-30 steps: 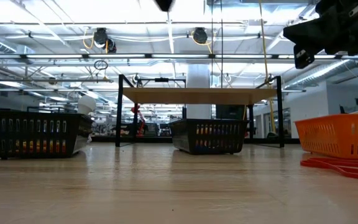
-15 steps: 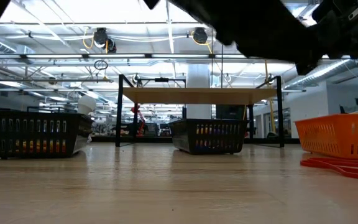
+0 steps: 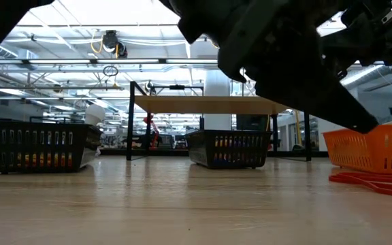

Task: Pick & Place Office Desk Supplies
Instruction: Put the red rubber band into the left black bin

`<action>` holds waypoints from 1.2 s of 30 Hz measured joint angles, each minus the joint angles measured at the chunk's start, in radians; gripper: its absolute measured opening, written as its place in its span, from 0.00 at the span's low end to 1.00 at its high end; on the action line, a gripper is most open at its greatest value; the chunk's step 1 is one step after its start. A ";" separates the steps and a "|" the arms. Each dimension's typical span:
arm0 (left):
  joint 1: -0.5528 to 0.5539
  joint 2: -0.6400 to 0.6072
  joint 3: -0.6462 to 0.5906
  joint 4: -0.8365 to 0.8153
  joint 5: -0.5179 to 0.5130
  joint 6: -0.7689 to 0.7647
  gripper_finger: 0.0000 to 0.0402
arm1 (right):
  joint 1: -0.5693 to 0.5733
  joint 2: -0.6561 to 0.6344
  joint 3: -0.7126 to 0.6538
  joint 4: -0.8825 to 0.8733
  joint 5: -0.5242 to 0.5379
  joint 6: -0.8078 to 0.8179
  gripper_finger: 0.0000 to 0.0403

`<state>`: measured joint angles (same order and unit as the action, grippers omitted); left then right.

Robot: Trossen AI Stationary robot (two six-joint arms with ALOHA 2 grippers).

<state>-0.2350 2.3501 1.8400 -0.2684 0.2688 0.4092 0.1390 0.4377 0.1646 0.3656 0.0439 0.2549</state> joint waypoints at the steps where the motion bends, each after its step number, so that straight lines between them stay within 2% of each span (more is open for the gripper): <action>1: 0.009 0.000 0.000 0.000 0.005 0.000 0.61 | 0.000 0.000 0.000 0.002 0.000 -0.004 0.00; 7: 0.064 0.038 0.001 0.013 0.105 -0.030 0.61 | 0.000 0.000 0.000 0.008 0.002 -0.009 0.00; 11: 0.082 0.062 0.001 0.016 0.131 -0.037 0.61 | 0.000 0.000 0.000 0.011 0.002 -0.013 0.00; 16: 0.080 0.089 0.001 0.018 0.132 -0.023 0.61 | 0.000 0.000 0.000 0.018 0.003 -0.019 0.00; 23: 0.075 0.096 0.002 0.023 0.071 -0.046 0.59 | 0.000 0.000 0.000 0.020 0.003 -0.032 0.00; 27: 0.075 0.096 0.003 0.010 0.044 -0.046 0.47 | 0.000 0.000 0.000 0.019 0.002 -0.032 0.00; 34: 0.077 0.097 0.004 -0.034 0.036 -0.027 0.09 | 0.000 0.000 0.000 0.019 0.002 -0.032 0.00; 36: 0.075 0.097 0.004 -0.042 0.034 -0.009 0.03 | 0.000 0.000 0.000 0.019 0.002 -0.031 0.00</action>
<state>-0.1605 2.4470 1.8441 -0.3099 0.3026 0.4002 0.1394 0.4377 0.1646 0.3847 0.0463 0.2237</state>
